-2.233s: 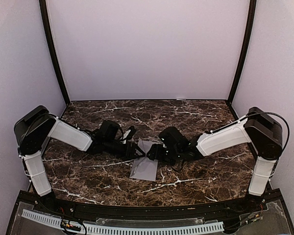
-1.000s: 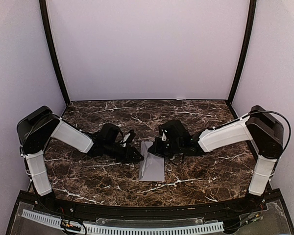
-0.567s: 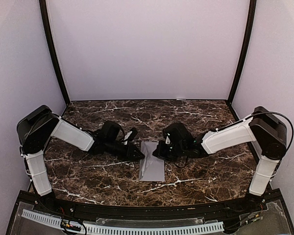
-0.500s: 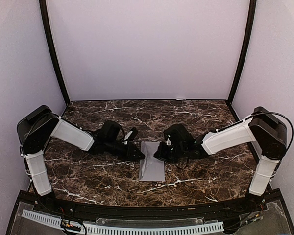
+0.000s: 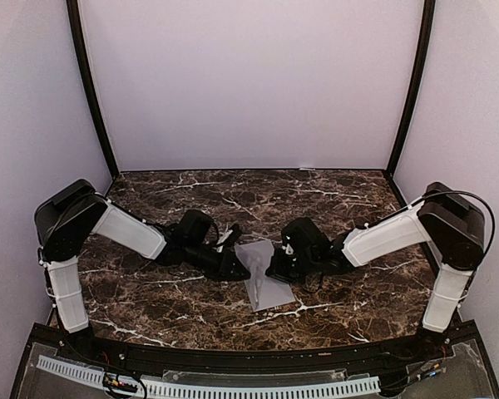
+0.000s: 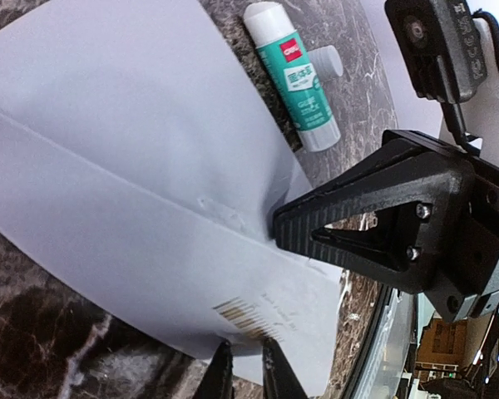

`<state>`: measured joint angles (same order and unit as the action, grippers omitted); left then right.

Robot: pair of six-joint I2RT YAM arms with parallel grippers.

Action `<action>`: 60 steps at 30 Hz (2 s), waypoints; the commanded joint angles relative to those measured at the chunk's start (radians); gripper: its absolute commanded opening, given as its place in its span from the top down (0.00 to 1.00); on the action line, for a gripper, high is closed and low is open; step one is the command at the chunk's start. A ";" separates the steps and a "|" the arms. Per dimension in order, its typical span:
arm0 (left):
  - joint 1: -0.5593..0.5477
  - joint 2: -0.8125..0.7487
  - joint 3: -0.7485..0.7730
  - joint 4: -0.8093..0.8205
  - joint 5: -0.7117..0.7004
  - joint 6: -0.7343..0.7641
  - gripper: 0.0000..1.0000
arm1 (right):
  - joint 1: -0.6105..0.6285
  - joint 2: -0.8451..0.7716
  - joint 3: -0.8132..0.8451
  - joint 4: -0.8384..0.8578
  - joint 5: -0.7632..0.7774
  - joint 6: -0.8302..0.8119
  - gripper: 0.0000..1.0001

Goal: Place the letter into the envelope and seal it
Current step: Seal the envelope flap on the envelope.

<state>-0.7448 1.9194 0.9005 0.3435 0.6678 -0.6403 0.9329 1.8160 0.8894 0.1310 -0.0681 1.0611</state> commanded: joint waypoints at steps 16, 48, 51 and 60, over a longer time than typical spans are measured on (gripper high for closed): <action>-0.005 0.040 0.042 0.072 -0.015 -0.060 0.85 | -0.003 0.047 -0.022 0.025 -0.027 0.053 0.99; -0.006 0.156 0.095 -0.049 -0.094 -0.057 0.88 | 0.003 -0.178 -0.008 -0.057 0.083 -0.065 0.81; -0.006 0.150 0.092 -0.045 -0.099 -0.057 0.88 | 0.001 -0.143 -0.020 -0.009 0.046 -0.054 0.89; -0.005 0.135 0.082 -0.042 -0.103 -0.053 0.90 | -0.004 -0.015 0.026 0.062 -0.035 -0.065 1.00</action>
<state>-0.7448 2.0483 1.0019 0.4023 0.6319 -0.7006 0.9329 1.7657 0.8780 0.1352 -0.0666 1.0058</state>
